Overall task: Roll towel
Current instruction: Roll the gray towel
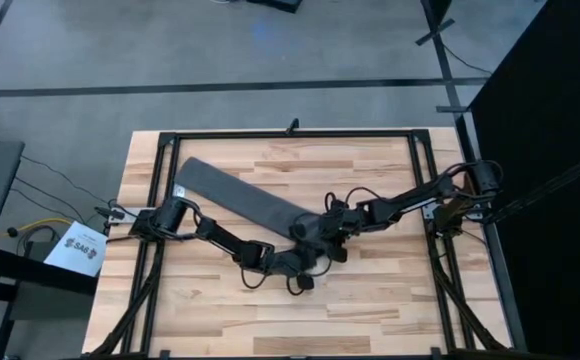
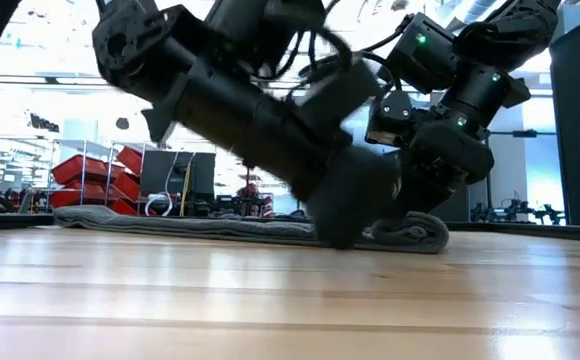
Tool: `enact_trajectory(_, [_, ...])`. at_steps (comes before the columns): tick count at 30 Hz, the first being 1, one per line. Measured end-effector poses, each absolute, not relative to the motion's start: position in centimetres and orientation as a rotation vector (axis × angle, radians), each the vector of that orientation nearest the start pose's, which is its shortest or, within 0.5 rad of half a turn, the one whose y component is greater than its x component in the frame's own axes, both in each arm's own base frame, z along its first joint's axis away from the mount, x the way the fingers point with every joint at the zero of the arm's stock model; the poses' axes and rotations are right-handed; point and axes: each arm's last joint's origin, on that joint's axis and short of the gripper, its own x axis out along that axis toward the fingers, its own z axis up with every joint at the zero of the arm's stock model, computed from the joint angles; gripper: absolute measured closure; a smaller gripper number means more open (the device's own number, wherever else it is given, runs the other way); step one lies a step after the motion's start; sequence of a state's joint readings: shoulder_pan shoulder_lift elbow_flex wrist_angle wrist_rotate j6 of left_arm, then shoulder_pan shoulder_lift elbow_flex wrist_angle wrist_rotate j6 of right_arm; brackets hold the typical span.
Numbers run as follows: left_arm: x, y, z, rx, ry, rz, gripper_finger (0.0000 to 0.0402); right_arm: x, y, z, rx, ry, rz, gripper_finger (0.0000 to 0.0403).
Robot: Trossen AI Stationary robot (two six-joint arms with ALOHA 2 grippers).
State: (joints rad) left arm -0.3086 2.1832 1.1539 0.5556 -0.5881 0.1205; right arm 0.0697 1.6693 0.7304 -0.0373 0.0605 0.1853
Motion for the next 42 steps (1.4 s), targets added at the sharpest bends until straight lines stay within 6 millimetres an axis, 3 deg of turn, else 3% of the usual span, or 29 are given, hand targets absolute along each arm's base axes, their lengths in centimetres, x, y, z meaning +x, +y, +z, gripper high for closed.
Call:
enact_trajectory(4, [41.7, -11.5, 12.2, 0.356, 0.39, 0.244, 0.0396, 29.2, 1.8, 12.6, 0.104, 0.971, -0.086, 0.0403])
enact_trajectory(7, [42.1, -10.7, 12.6, 0.373, 0.365, 0.252, 0.0396, 29.1, 1.8, 12.6, 0.103, 0.972, -0.085, 0.0403])
enact_trajectory(15, [42.9, -9.5, 8.8, 0.293, 0.406, 0.154, 0.0396, 29.2, 1.7, 12.7, 0.107, 0.966, -0.088, 0.0403])
enact_trajectory(23, [43.2, -9.7, 8.0, 0.247, 0.43, 0.147, 0.0396, 29.2, 1.7, 12.9, 0.109, 0.96, -0.083, 0.0403])
enact_trajectory(27, [43.1, -9.7, 7.9, 0.233, 0.448, 0.149, 0.0396, 28.6, 1.6, 14.6, 0.077, 0.925, -0.078, 0.0403])
enact_trajectory(33, [43.0, -9.7, 7.9, 0.23, 0.453, 0.148, 0.0396, 27.1, 0.7, 17.6, 0.01, 0.875, -0.212, 0.0403])
enact_trajectory(42, [43.1, -9.6, 7.8, 0.224, 0.454, 0.151, 0.0396, 27.9, 0.3, 14.0, 0.02, 0.999, -0.255, 0.0403])
